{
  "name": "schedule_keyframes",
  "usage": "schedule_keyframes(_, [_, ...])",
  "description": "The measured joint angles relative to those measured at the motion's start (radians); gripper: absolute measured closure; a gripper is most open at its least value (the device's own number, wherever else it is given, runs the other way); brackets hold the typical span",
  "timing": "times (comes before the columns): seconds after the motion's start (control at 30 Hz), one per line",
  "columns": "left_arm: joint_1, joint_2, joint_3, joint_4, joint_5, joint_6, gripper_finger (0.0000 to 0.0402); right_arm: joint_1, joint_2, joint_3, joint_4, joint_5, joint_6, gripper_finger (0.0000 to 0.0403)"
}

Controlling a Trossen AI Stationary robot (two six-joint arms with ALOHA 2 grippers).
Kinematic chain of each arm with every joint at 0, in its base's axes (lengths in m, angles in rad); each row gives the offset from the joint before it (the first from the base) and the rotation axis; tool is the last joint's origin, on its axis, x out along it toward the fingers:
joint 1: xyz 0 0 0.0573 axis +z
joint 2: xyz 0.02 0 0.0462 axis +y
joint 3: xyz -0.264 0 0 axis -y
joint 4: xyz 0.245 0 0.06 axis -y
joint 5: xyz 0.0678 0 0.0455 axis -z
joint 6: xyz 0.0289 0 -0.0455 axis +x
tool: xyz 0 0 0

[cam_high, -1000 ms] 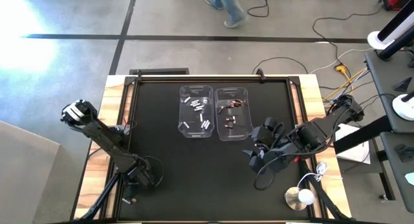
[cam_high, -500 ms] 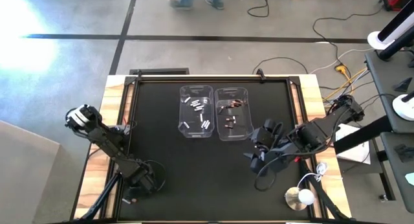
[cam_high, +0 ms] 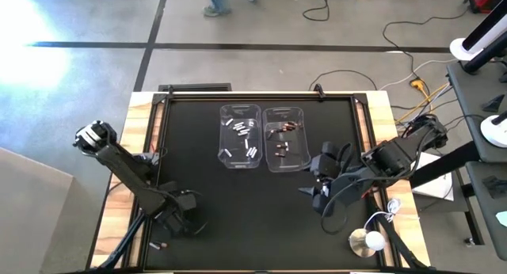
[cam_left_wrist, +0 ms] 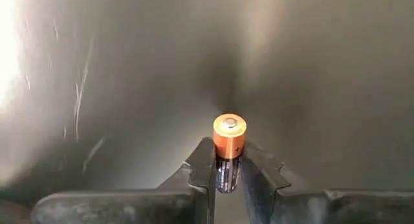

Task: Sort batteries
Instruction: Put the black battery into the right transparent bin

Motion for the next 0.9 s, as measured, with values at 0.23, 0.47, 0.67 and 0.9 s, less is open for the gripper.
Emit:
schedule_keyframes(0.23, [-0.001,-0.103,0.149,-0.002,-0.225,-0.052,0.0370,0.005,0.021,-0.024,0.204,-0.025,-0.124,0.0115])
schedule_keyframes(0.47, [0.001,-0.176,0.309,0.085,-0.704,-0.043,0.0370,-0.011,0.123,-0.028,0.486,-0.028,-0.272,0.0111])
schedule_keyframes(0.67, [0.040,-0.183,0.376,0.324,-0.851,0.199,0.0370,-0.042,0.223,-0.016,0.726,-0.088,-0.341,0.0122])
schedule_keyframes(0.9, [0.117,-0.171,0.386,0.664,-0.844,0.482,0.0370,-0.084,0.279,-0.014,0.876,-0.151,-0.330,0.0135])
